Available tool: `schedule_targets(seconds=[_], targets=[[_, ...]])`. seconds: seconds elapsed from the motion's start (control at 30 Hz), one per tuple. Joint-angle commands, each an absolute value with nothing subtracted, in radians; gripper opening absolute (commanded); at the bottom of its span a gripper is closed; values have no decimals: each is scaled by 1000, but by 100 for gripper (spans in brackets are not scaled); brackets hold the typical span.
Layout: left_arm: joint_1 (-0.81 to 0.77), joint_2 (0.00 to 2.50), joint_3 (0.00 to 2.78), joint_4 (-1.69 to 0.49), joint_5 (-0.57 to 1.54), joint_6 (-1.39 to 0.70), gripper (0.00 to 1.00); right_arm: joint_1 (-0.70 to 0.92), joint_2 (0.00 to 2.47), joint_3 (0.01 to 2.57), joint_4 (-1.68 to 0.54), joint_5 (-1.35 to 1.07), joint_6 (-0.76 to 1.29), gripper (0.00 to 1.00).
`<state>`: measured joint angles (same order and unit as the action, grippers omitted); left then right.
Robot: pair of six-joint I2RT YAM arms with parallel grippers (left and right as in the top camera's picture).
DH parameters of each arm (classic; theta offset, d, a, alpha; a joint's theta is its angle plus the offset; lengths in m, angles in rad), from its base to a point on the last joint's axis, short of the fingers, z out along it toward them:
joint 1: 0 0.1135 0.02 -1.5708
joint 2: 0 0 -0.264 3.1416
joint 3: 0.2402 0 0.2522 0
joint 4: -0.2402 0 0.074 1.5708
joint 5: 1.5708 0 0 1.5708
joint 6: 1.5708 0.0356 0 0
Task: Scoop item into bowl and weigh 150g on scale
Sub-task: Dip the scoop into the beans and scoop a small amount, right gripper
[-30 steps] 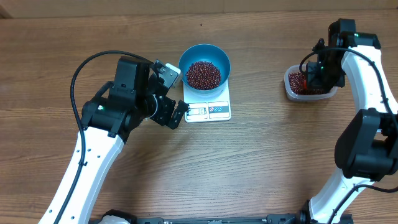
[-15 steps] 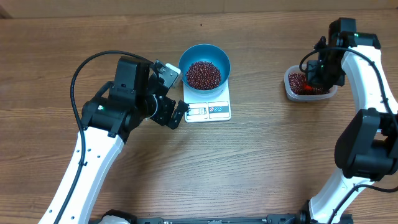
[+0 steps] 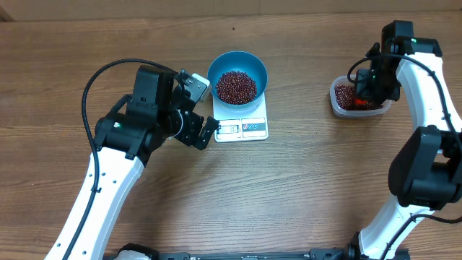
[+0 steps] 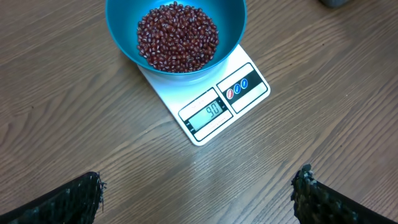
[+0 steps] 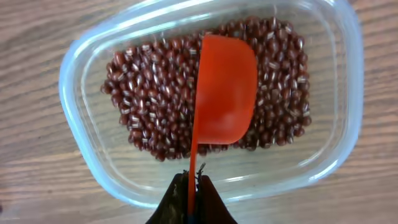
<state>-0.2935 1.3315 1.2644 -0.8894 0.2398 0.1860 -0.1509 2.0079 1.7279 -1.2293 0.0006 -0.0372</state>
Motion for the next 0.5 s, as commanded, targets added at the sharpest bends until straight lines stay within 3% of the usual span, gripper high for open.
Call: schedule_targets(seconds=[0.0, 0.47], targets=[[-290, 1337, 1265, -886, 244, 175, 100, -153, 2011, 1783, -1277, 17, -30, 4], [-290, 1337, 1265, -886, 244, 175, 100, -153, 2014, 1860, -1356, 119, -159, 4]])
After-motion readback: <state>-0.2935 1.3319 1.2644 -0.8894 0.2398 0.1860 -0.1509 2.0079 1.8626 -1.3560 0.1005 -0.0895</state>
